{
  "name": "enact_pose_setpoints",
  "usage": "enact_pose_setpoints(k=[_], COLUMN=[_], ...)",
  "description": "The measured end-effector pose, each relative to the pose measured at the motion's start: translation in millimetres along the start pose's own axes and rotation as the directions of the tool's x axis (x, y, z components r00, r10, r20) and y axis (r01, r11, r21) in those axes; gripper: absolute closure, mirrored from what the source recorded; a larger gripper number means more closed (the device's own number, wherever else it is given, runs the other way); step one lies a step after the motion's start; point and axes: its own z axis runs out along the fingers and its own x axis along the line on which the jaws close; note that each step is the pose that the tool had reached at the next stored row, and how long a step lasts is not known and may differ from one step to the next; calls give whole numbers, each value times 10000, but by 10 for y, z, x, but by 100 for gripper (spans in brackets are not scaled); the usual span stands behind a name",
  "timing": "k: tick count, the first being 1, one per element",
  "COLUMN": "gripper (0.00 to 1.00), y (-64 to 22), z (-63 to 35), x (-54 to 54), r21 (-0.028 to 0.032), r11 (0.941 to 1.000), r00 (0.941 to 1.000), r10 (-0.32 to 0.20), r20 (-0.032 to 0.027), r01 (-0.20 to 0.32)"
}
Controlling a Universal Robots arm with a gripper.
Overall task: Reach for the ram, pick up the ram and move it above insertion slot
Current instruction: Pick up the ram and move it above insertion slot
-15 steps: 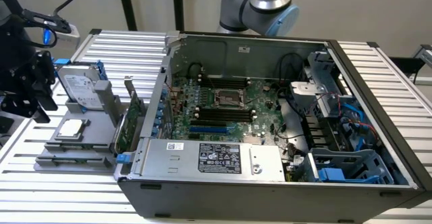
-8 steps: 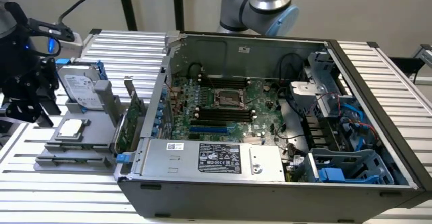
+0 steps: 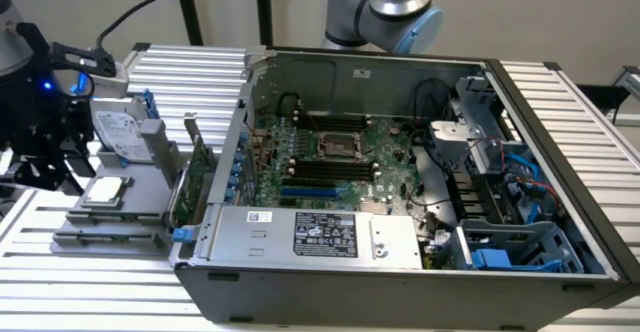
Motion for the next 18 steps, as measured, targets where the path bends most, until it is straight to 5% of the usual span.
enact_pose_setpoints(k=[18], gripper=[64], y=[-12], z=[327], x=[68], r21=[0], r11=[10000], r00=[10000], r10=[0], r20=[-1], r01=[0])
